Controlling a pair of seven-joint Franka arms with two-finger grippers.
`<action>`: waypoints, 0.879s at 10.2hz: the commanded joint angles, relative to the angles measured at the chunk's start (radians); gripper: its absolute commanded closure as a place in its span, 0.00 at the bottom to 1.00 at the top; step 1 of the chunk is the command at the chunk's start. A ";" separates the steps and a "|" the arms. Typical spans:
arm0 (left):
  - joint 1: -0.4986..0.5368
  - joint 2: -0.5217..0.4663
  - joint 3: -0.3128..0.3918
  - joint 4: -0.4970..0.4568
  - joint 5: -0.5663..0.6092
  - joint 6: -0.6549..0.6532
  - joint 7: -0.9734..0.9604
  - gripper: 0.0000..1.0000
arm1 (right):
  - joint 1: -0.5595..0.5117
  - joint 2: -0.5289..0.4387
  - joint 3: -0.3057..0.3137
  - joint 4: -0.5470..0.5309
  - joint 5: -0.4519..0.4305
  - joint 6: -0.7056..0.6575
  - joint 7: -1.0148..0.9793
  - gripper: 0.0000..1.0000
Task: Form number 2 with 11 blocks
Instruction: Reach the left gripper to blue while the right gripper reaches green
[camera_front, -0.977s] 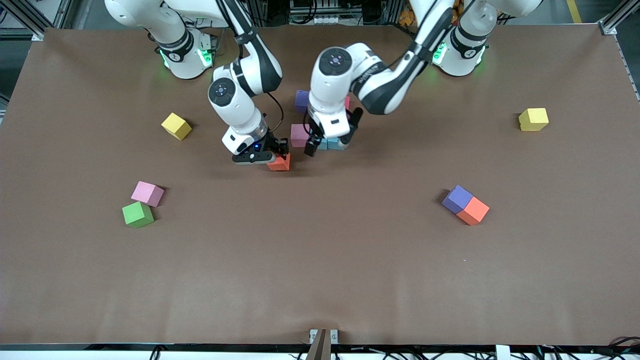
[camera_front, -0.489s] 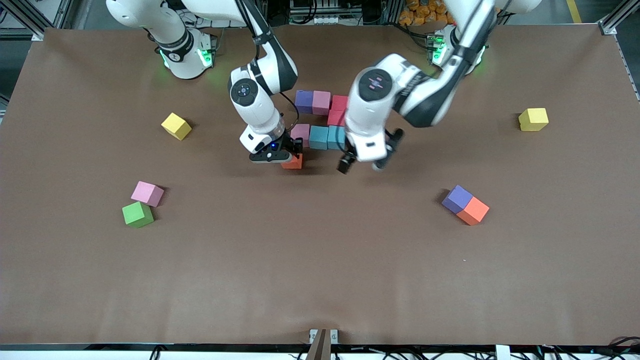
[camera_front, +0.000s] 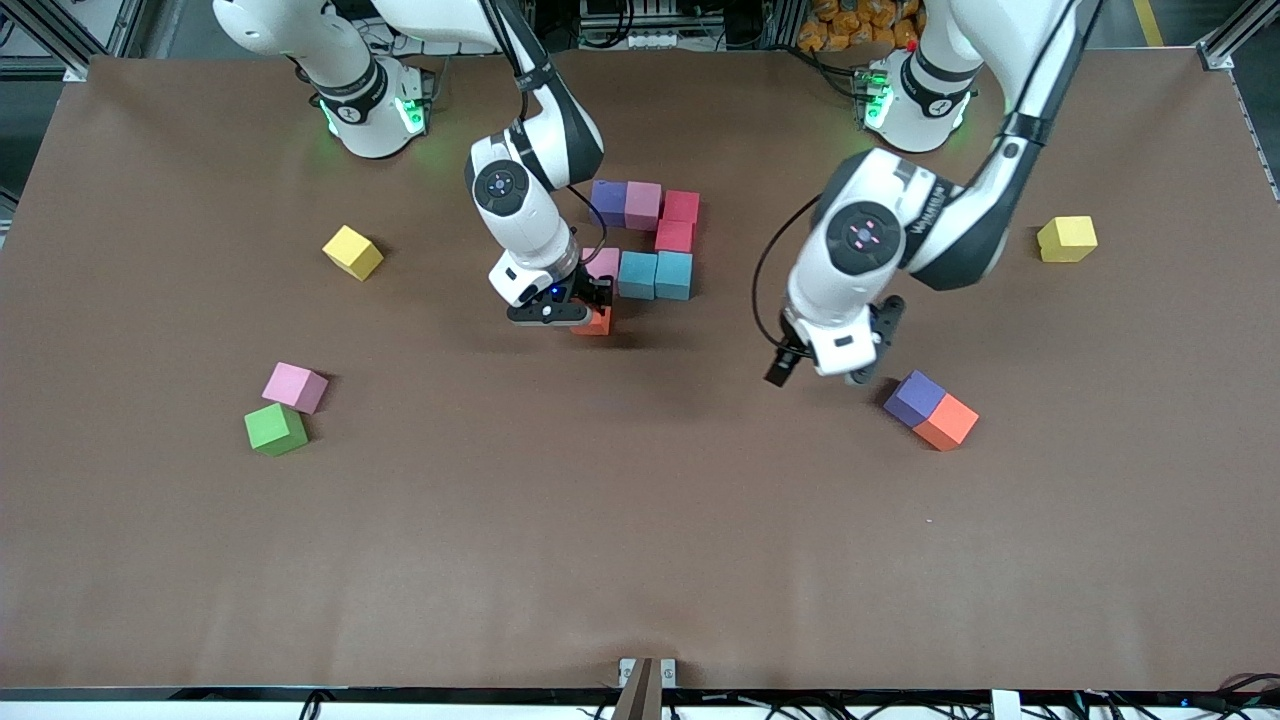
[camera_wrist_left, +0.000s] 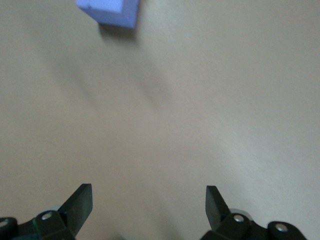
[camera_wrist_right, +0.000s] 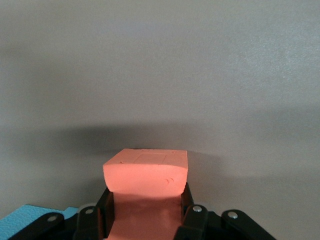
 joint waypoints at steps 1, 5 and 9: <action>0.051 -0.001 0.034 -0.012 0.021 -0.042 0.098 0.00 | 0.021 0.014 -0.010 0.019 0.005 -0.017 0.035 0.94; 0.078 0.068 0.135 -0.010 0.013 -0.053 0.224 0.00 | 0.030 0.016 -0.008 0.017 0.002 -0.017 0.058 0.94; 0.079 0.068 0.178 -0.030 0.021 -0.037 0.374 0.00 | 0.044 0.022 -0.008 0.013 -0.001 -0.017 0.065 0.94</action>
